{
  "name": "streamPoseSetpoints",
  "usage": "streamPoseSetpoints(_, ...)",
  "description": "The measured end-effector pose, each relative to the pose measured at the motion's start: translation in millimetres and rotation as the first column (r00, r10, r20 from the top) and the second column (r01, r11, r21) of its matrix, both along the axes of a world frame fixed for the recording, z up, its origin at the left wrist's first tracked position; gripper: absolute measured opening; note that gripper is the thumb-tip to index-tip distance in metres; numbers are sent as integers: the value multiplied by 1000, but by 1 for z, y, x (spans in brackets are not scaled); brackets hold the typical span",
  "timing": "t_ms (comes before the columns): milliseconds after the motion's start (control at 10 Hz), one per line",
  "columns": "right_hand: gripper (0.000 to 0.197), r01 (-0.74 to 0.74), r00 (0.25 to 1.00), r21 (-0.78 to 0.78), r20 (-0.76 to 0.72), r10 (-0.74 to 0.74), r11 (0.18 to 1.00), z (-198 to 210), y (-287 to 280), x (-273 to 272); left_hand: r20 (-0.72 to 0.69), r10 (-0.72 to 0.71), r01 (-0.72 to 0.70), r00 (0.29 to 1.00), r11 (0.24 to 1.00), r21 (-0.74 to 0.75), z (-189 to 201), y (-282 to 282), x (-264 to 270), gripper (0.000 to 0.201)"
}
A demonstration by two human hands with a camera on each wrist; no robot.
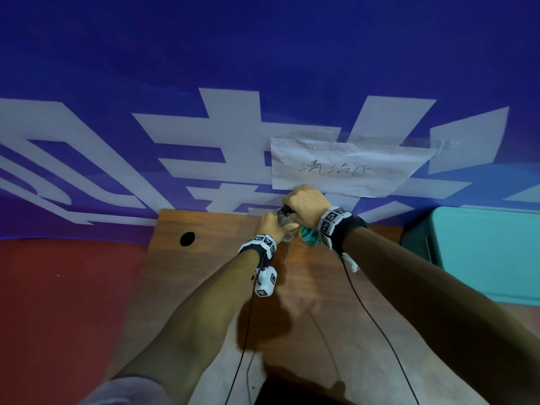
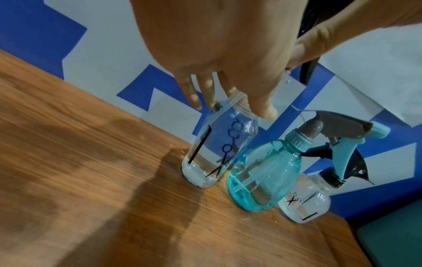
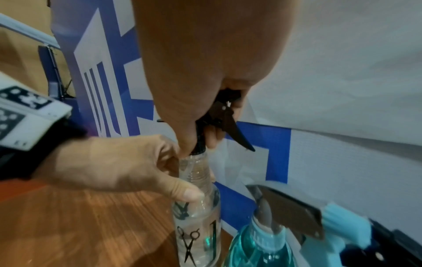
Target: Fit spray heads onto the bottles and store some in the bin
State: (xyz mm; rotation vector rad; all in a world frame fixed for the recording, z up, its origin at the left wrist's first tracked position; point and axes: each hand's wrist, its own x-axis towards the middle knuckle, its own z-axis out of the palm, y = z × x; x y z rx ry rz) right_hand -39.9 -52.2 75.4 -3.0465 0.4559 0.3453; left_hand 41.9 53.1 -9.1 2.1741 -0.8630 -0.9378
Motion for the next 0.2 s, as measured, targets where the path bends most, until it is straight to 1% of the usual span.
streamPoseSetpoints(100, 39, -33, 991, -31, 127, 36, 999, -8, 4, -11, 31, -109, 105, 994, 988, 111, 11, -1, 3, 44)
streamPoseSetpoints(200, 40, 66, 951, 11, 303, -66, 998, -4, 11, -24, 29, -111, 107, 993, 990, 93, 21, 6, 7, 69)
